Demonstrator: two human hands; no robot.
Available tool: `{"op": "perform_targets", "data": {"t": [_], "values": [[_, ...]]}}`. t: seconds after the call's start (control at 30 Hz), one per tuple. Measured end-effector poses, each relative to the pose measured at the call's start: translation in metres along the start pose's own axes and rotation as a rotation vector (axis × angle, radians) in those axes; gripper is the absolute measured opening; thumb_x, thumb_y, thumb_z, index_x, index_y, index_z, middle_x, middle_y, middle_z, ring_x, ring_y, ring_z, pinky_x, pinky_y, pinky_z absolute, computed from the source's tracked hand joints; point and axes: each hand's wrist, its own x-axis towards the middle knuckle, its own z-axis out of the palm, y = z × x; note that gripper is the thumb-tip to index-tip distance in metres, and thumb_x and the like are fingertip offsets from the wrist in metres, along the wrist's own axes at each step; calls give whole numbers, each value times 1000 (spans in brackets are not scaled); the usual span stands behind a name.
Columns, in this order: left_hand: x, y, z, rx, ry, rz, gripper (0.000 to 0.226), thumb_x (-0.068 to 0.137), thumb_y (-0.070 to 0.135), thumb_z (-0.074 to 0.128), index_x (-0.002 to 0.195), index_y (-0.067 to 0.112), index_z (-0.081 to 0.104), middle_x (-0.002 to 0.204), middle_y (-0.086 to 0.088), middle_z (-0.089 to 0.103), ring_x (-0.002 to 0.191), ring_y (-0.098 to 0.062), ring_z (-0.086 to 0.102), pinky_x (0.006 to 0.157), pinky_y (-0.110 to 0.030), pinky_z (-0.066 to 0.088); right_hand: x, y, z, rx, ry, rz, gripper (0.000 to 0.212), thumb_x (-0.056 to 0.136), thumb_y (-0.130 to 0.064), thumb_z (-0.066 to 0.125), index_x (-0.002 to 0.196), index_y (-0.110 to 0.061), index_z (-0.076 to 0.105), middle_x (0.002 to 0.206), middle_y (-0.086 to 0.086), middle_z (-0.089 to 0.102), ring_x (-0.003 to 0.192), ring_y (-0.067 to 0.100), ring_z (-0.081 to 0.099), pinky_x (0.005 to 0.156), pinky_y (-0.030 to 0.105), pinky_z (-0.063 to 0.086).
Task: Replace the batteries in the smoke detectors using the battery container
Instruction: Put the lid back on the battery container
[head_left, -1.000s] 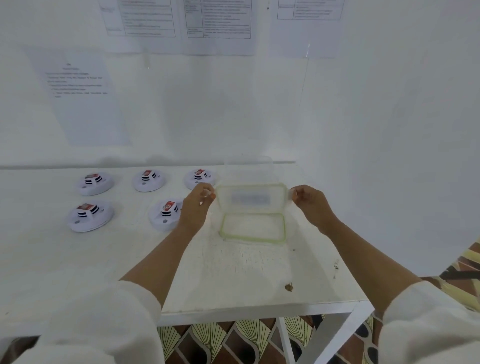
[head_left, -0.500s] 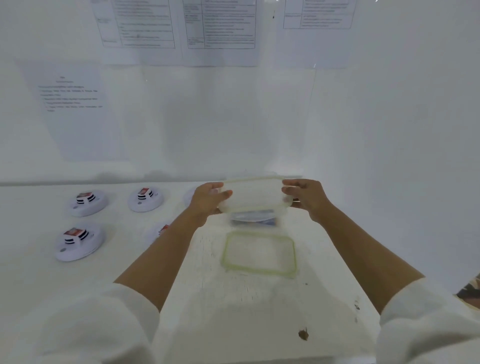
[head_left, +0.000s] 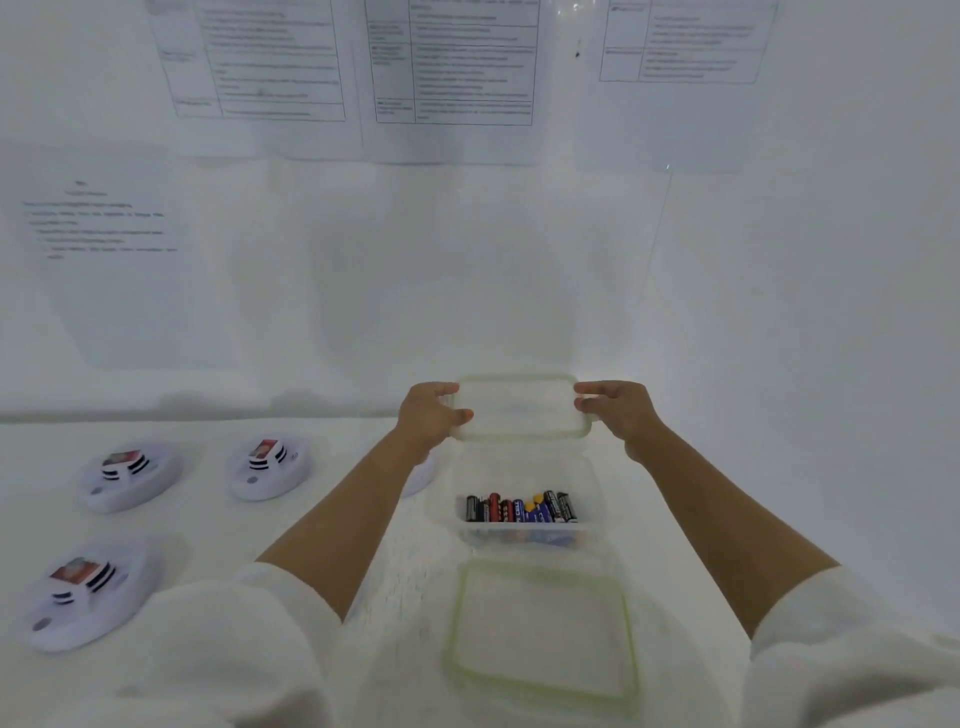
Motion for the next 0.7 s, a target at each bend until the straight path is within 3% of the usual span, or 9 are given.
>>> {"op": "perform_targets", "data": {"t": [0.03, 0.1, 0.17, 0.23, 0.3, 0.43, 0.63, 0.7], "values": [[7, -2, 3, 37, 10, 9, 51, 80, 0, 69, 128, 2, 52, 139, -18, 43, 125, -31, 46, 102, -42, 43, 7, 2, 1, -5, 0, 9, 30, 82, -1, 63, 111, -3, 65, 100, 7, 59, 78, 9, 50, 62, 16, 37], [16, -4, 9, 98, 20, 15, 53, 80, 1, 69, 130, 3, 50, 140, -17, 43, 127, -30, 44, 103, -30, 37, 18, 4, 1, -13, -2, 38, 29, 82, -1, 63, 110, -5, 66, 88, 3, 58, 67, 7, 46, 54, 14, 35], [21, -4, 13, 119, 15, -5, 53, 81, 1, 67, 131, 4, 49, 141, -16, 42, 125, -31, 46, 84, -19, 41, 27, 7, 2, -4, -9, 87, 28, 82, -1, 63, 109, -6, 66, 80, 3, 56, 64, 12, 45, 60, 18, 38], [25, -5, 16, 110, -6, -56, 53, 83, 1, 66, 132, 5, 48, 142, -15, 41, 106, -27, 57, 69, -21, 43, 33, 11, 2, 9, -31, 143, 28, 81, 0, 63, 109, -5, 65, 82, 9, 54, 65, 16, 45, 64, 28, 35], [27, -8, 19, 70, -42, -125, 52, 84, 1, 65, 133, 5, 47, 143, -15, 40, 88, -19, 57, 63, -24, 43, 38, 16, 3, 33, -60, 195, 28, 81, 3, 61, 108, -2, 64, 78, 9, 54, 64, 18, 46, 60, 27, 38], [31, -12, 20, 3, -29, -182, 53, 82, -3, 65, 131, 3, 48, 143, -17, 39, 120, -31, 48, 77, -31, 47, 45, 21, 7, 123, -91, 215, 25, 82, 9, 57, 106, 2, 62, 76, 8, 56, 64, 19, 53, 58, 28, 49], [35, -14, 15, -47, 9, -172, 55, 80, -9, 64, 131, -2, 46, 143, -22, 38, 128, -32, 42, 92, -31, 42, 55, 30, 18, 213, -81, 216, 28, 83, 9, 55, 110, 2, 61, 85, 12, 57, 79, 25, 54, 67, 31, 49], [35, -15, 13, -65, -1, -178, 55, 80, -10, 64, 131, -2, 46, 142, -23, 38, 128, -32, 42, 89, -29, 42, 56, 32, 18, 224, -89, 223, 28, 83, 10, 54, 110, 3, 60, 84, 11, 56, 83, 25, 53, 68, 30, 48]]}}
